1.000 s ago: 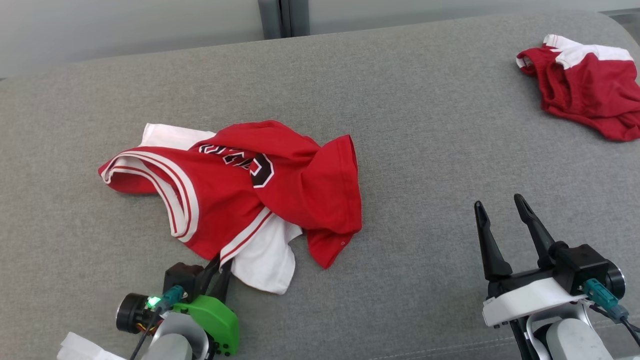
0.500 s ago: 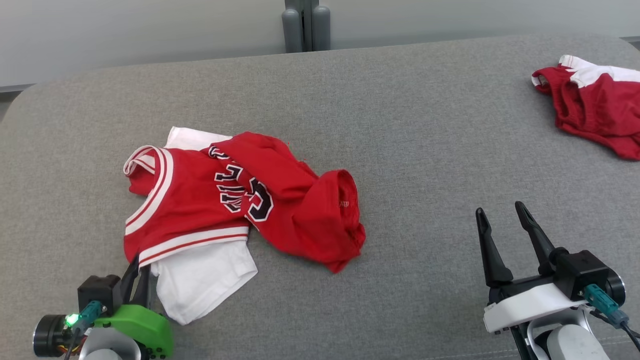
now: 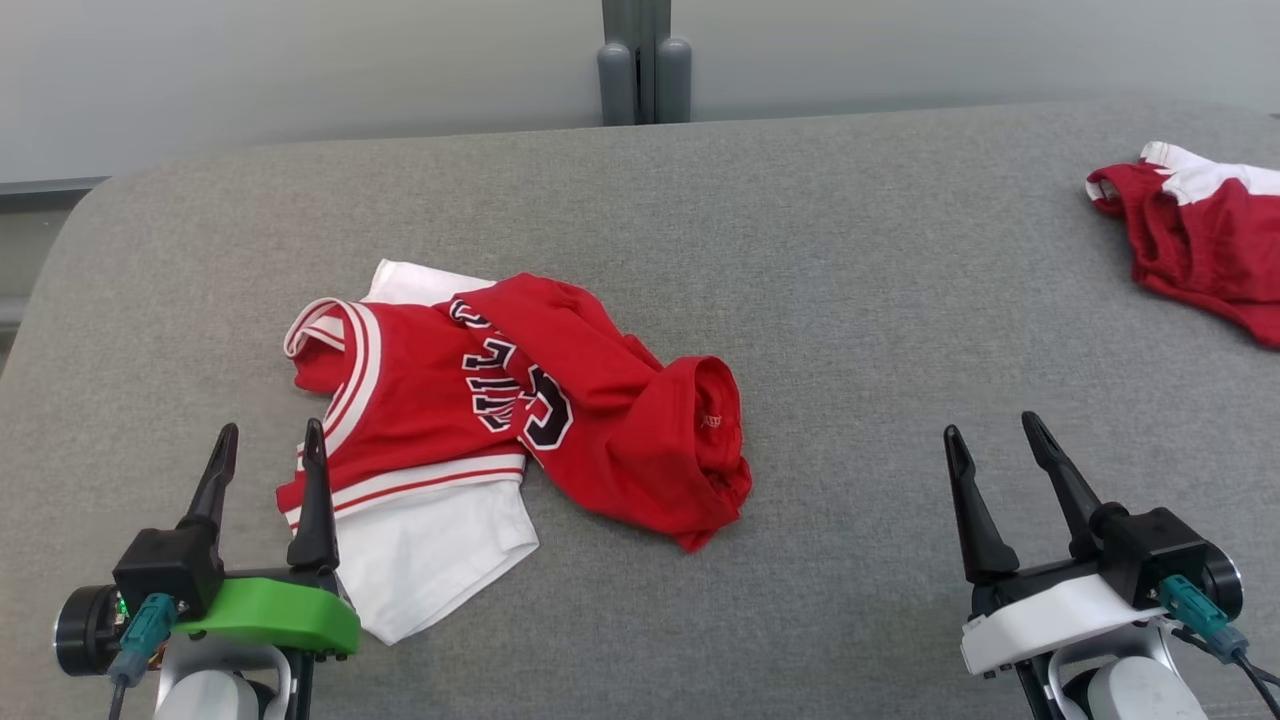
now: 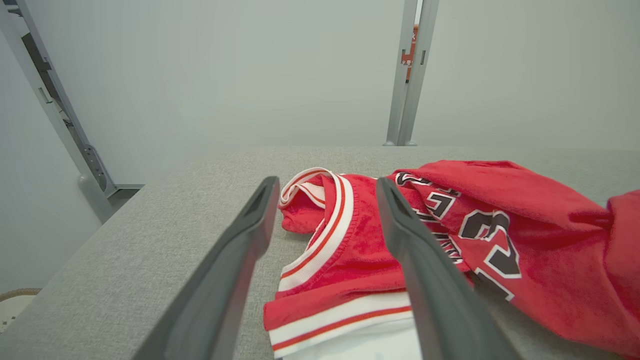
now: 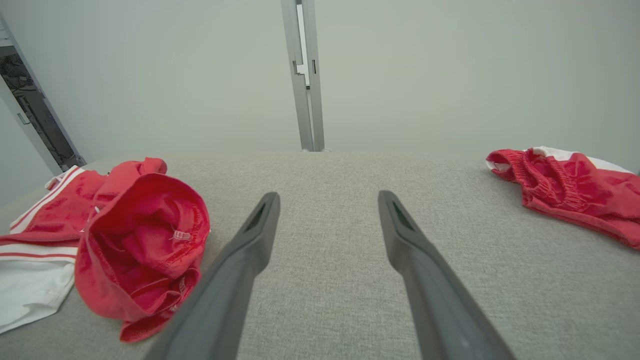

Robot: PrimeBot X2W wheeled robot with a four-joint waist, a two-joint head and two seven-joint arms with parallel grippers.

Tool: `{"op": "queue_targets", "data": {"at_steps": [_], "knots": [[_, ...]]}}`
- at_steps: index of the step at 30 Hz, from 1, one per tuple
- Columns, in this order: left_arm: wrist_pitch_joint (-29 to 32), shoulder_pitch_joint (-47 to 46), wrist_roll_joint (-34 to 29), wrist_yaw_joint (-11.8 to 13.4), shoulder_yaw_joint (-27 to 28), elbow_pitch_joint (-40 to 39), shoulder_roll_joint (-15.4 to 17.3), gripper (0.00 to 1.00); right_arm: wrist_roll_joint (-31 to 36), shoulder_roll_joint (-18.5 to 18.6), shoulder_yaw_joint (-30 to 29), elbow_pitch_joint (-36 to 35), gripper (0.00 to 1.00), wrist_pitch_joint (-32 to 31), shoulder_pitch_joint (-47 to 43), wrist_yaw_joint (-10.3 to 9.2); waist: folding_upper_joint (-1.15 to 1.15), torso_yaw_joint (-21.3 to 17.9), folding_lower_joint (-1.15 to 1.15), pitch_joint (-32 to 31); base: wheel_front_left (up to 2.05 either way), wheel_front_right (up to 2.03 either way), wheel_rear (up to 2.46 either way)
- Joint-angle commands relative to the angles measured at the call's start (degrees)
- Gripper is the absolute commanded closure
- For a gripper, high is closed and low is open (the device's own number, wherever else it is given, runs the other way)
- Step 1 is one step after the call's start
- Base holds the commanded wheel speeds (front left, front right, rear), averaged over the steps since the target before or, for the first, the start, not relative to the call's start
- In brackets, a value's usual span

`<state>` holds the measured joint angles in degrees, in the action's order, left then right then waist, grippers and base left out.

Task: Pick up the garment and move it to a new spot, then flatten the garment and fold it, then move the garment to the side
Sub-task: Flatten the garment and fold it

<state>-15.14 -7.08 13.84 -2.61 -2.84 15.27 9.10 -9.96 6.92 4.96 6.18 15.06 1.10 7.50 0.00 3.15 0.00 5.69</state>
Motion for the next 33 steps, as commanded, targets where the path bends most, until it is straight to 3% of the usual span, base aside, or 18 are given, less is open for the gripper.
{"op": "queue_targets", "data": {"at_steps": [1, 11, 17, 23, 31, 32, 33], "knots": [[0.05, 1.14, -0.59, -0.02, 0.66, -1.45, -0.35, 0.0, 0.09, 0.09, 0.28, -0.26, 0.0, 0.14, -0.72, -0.02, 0.0, 0.72, 0.0, -0.65, 0.0, 0.0, 0.0], [0.05, 4.55, -2.67, -2.13, 2.12, -4.06, -2.49, 0.0, -0.51, -0.39, 3.81, 0.5, 0.0, 0.14, -1.23, -0.02, 0.0, 2.53, 0.0, -2.56, 0.0, 0.0, 0.0], [0.05, 3.76, -3.42, -2.97, 2.15, -2.94, -3.43, 0.0, -1.2, 0.45, 12.19, 2.87, 0.0, 0.14, 2.69, -0.01, 0.0, 3.54, 0.0, -2.38, 0.0, 0.0, 0.0], [0.06, 2.39, -4.02, -3.65, 1.16, -2.25, -4.25, 0.0, -1.91, 0.41, 19.49, 9.54, 0.0, 0.14, 10.19, -0.01, 0.0, 5.98, 0.0, -1.46, 0.0, 0.0, 0.0], [0.05, 0.34, -3.95, -4.32, -1.02, -0.9, -5.51, 0.0, -4.62, -0.66, 25.06, 24.33, 0.0, -0.34, 18.75, -0.01, 0.0, 10.43, 0.0, 0.66, 0.0, 0.0, 0.0], [0.06, 0.16, -3.91, -4.39, -1.28, -0.73, -5.55, 0.0, -5.25, -0.86, 25.45, 26.27, 0.2, -0.37, 19.61, -0.01, 0.0, 10.75, 0.0, 0.84, 0.0, 0.0, 0.0], [0.06, 0.06, -3.89, -4.33, -1.48, -0.6, -5.64, 0.0, -5.95, -1.08, 25.65, 27.68, 0.51, -0.31, 20.44, -0.02, 0.0, 10.95, 0.0, 0.93, 0.0, 0.0, 0.0]]}}
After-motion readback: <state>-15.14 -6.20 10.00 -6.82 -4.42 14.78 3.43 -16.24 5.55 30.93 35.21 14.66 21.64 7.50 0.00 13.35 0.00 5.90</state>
